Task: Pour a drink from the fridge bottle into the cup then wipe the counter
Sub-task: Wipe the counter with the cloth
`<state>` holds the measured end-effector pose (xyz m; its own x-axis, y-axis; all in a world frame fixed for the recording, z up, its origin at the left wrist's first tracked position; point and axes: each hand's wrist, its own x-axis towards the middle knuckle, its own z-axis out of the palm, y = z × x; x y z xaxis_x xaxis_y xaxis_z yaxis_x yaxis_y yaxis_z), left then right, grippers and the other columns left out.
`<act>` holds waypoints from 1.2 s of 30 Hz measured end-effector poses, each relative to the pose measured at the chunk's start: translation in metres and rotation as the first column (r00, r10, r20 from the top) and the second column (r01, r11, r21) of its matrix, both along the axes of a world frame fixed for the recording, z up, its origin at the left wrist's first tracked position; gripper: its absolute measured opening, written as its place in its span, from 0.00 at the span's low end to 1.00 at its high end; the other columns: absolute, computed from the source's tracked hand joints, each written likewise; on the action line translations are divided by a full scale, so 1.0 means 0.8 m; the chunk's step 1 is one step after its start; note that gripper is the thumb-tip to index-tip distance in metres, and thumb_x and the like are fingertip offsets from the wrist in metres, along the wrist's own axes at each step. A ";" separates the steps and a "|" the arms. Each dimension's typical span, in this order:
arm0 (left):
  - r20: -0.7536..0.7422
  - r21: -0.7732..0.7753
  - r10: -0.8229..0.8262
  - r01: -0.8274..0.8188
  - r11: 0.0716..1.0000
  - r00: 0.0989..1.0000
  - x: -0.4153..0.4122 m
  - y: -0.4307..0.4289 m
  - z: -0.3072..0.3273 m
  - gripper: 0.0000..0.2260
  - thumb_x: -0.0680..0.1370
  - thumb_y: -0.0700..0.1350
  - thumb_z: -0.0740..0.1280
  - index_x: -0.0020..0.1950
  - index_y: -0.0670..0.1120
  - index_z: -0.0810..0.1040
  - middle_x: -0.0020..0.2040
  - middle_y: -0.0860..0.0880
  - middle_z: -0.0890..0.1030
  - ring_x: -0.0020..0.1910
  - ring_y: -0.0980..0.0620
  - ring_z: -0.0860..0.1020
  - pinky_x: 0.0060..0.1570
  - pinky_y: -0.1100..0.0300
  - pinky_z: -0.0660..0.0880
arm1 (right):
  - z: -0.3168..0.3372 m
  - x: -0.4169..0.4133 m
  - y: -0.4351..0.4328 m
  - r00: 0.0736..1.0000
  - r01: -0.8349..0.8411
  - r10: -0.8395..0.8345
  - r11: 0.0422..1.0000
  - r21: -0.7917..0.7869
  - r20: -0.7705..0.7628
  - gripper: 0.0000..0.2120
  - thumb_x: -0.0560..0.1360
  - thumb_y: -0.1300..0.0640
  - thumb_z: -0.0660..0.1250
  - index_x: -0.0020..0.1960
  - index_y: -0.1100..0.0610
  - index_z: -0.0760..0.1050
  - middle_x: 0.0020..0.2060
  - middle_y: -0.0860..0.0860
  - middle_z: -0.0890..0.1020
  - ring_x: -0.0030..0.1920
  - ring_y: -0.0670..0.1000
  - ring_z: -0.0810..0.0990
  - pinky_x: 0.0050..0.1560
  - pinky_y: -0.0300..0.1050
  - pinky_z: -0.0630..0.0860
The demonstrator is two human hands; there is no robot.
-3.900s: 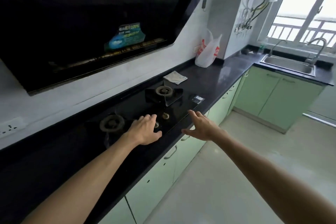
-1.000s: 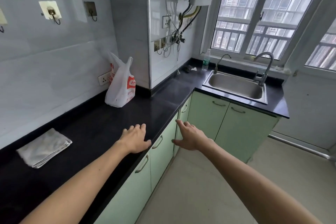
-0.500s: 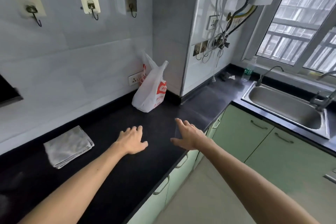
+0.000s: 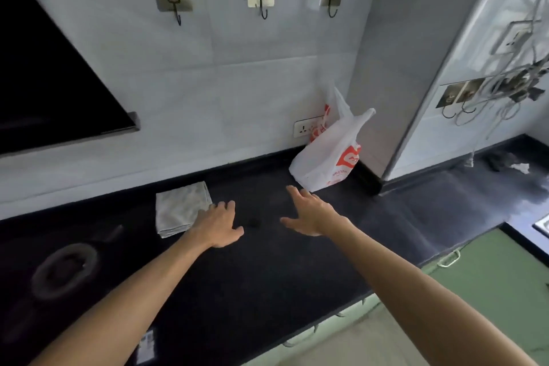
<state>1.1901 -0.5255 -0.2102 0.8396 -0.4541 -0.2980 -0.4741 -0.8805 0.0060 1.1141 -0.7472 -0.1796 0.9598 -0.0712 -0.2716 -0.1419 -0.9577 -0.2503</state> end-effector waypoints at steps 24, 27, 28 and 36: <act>-0.148 0.020 0.532 -0.536 0.844 0.833 -0.093 0.072 -0.139 0.35 0.82 0.59 0.57 0.81 0.44 0.47 0.79 0.39 0.54 0.77 0.38 0.58 0.71 0.42 0.66 | -0.128 0.091 0.054 0.851 -0.520 0.514 0.853 -0.037 -0.109 0.38 0.78 0.41 0.63 0.79 0.53 0.49 0.72 0.56 0.66 0.71 0.60 0.66 0.65 0.60 0.72; -0.150 0.035 0.574 -0.576 0.817 0.805 -0.105 0.082 -0.171 0.34 0.83 0.59 0.54 0.82 0.46 0.42 0.81 0.36 0.47 0.79 0.34 0.49 0.76 0.39 0.56 | -0.153 0.089 0.070 0.846 -0.530 0.524 0.847 -0.041 -0.099 0.37 0.79 0.41 0.61 0.80 0.54 0.49 0.74 0.55 0.64 0.74 0.59 0.61 0.70 0.61 0.66; -0.135 0.043 0.587 -0.587 0.808 0.798 -0.110 0.084 -0.184 0.34 0.83 0.59 0.52 0.82 0.47 0.41 0.81 0.35 0.45 0.79 0.32 0.47 0.77 0.38 0.53 | -0.164 0.089 0.074 0.844 -0.535 0.531 0.844 -0.044 -0.082 0.37 0.79 0.41 0.61 0.80 0.54 0.49 0.74 0.55 0.63 0.75 0.59 0.59 0.72 0.62 0.63; -0.033 -0.060 0.653 -0.653 0.755 0.757 -0.130 0.078 -0.240 0.35 0.78 0.60 0.47 0.81 0.43 0.52 0.79 0.30 0.50 0.78 0.28 0.51 0.75 0.33 0.55 | -0.210 0.129 0.123 0.853 -0.522 0.522 0.853 0.013 0.015 0.34 0.80 0.43 0.58 0.80 0.55 0.50 0.78 0.55 0.58 0.79 0.59 0.50 0.77 0.62 0.51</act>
<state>1.0862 -0.4634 -0.4025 0.9366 0.1851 -0.2976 0.2162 -0.9735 0.0748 1.2172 -0.6484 -0.3476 0.8573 0.4455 -0.2579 0.3806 -0.8859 -0.2652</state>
